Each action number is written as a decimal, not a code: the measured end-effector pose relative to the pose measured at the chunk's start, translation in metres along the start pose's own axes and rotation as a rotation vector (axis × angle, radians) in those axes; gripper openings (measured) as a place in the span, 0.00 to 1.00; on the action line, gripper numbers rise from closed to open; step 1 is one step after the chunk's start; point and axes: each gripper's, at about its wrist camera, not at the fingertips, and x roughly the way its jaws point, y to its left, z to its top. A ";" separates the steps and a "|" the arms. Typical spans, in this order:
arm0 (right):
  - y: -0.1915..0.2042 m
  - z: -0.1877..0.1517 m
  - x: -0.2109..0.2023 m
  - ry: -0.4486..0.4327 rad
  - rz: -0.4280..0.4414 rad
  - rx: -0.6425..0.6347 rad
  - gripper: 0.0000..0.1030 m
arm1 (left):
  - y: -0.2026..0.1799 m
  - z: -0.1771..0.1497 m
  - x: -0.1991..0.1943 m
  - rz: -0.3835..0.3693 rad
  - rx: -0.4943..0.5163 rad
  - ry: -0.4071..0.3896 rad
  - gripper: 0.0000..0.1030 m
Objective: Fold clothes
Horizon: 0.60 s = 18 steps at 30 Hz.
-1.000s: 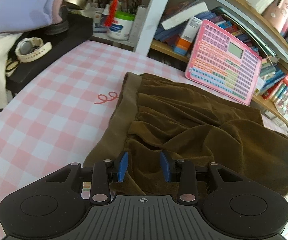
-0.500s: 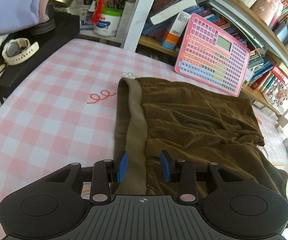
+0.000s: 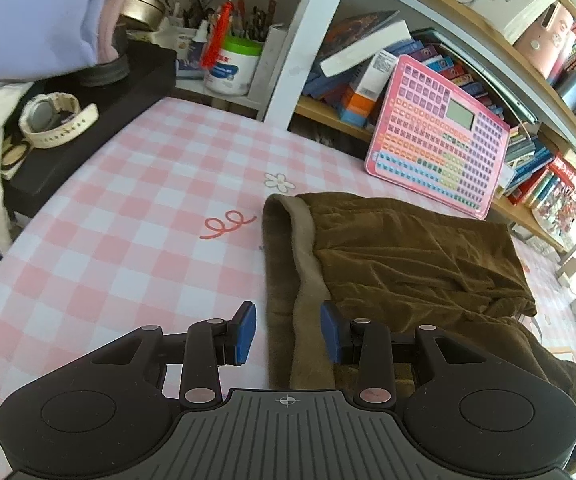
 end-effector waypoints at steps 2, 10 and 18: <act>0.004 0.008 -0.010 -0.063 0.024 0.011 0.21 | -0.002 0.003 0.010 -0.011 0.009 0.004 0.35; 0.064 0.001 -0.001 -0.014 0.181 -0.076 0.24 | -0.016 0.015 0.051 -0.018 0.046 0.024 0.33; 0.107 -0.026 0.007 0.028 0.205 -0.221 0.25 | -0.013 0.016 0.029 -0.085 0.016 -0.104 0.02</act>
